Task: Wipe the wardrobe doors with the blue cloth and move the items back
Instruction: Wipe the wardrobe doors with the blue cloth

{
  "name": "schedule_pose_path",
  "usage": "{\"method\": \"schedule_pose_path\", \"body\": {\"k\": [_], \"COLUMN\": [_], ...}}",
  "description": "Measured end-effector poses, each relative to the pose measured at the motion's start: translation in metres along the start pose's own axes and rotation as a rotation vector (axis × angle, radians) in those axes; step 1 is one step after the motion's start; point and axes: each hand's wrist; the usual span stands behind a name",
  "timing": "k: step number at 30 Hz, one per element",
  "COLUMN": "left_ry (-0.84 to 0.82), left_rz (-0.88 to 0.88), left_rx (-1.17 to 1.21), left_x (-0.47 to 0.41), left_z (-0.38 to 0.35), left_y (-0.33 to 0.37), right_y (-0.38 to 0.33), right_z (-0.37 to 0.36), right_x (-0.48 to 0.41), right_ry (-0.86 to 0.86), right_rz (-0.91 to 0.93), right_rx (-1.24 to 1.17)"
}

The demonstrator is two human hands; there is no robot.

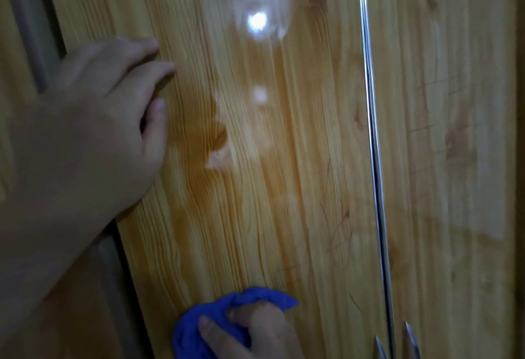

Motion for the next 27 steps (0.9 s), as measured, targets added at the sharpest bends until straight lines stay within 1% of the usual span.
{"method": "schedule_pose_path", "body": {"k": [2,3,4,5,7,10,12,13,16,18,21,24,26,27], "left_ry": [-0.003,-0.013,-0.019,-0.024,-0.031,-0.023,-0.017,-0.016,-0.007,-0.010,-0.003,-0.021,-0.046,-0.055], "left_rz": [0.001,0.011,0.008,0.013,-0.001,-0.019,-0.020,-0.019,-0.024,-0.014,-0.003,-0.006,-0.011,-0.008], "left_rx": [-0.012,-0.024,-0.025,-0.016,-0.027,-0.042,-0.041,-0.045,-0.059,-0.059,-0.063,-0.065,-0.063,-0.071], "left_x": [-0.001,-0.001,-0.001,-0.002,-0.002,-0.003,-0.003,-0.002,-0.002,-0.002,-0.001,-0.003,-0.006,-0.007], "left_z": [0.001,0.002,0.002,0.004,0.006,0.009,0.011,0.011,0.013,0.013,0.013,0.013,0.017,0.019], "left_y": [-0.001,0.000,0.002,0.003,0.004,0.008,0.011,0.012,0.015,0.016,0.016,0.014,0.014,0.014], "right_y": [-0.005,-0.005,-0.007,-0.009,-0.008,-0.010,-0.021,-0.025,-0.030,-0.030,-0.023,-0.009,0.001,0.003], "right_z": [0.011,0.026,0.041,0.062,0.103,0.159,0.192,0.207,0.243,0.257,0.254,0.221,0.176,0.148], "right_x": [0.009,0.006,-0.005,-0.019,-0.047,-0.100,-0.131,-0.145,-0.178,-0.193,-0.198,-0.168,-0.128,-0.103], "right_ry": [-0.104,-0.080,-0.068,-0.026,0.123,0.365,0.491,0.535,0.611,0.672,0.719,0.762,0.701,0.636], "right_rz": [0.069,0.086,0.048,0.026,0.046,0.176,0.317,0.352,0.350,0.329,0.246,0.228,0.226,0.143], "right_rx": [0.081,0.053,-0.018,-0.036,0.014,-0.051,0.034,0.050,0.009,0.121,0.106,0.090,0.050,-0.035]}}
Point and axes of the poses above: each hand's wrist, its own x-axis away from the middle knuckle, its own z-axis out of the back of the hand, y = z × x, and after that the axes turned 1 degree about -y, right-handed
